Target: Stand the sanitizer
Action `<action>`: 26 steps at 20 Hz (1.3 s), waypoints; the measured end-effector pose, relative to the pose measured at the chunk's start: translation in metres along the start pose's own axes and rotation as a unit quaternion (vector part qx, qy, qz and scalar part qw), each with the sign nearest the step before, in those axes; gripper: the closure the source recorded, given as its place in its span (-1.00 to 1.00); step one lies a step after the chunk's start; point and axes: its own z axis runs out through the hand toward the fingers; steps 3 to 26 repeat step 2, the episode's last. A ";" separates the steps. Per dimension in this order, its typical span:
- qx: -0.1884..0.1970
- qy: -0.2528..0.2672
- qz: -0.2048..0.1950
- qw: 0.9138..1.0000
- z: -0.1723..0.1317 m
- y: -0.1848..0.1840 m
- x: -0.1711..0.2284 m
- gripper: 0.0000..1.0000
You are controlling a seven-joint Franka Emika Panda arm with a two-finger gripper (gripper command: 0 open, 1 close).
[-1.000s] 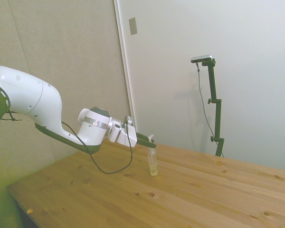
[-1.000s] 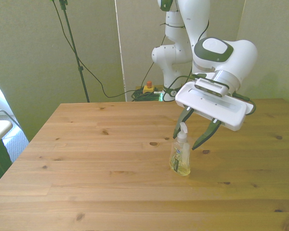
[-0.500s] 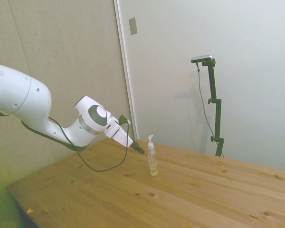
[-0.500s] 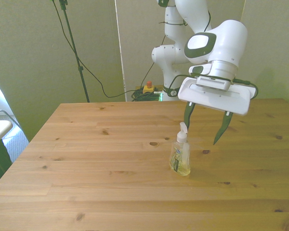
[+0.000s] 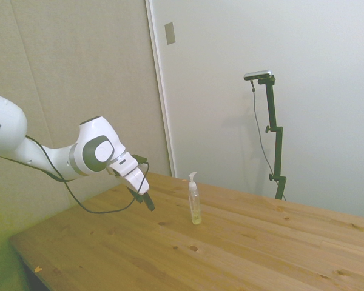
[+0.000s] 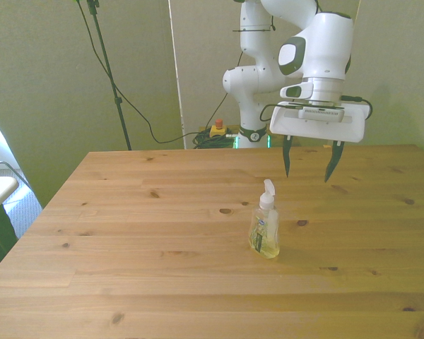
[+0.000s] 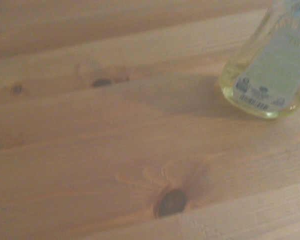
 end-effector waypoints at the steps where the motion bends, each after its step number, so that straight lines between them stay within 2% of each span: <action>1: -0.008 -0.017 -0.016 1.000 -0.003 0.006 0.003 -1.00; 2: -0.016 -0.033 -0.033 0.999 -0.005 0.013 0.006 -1.00; 26: -0.016 -0.033 -0.033 0.999 -0.005 0.013 0.006 -1.00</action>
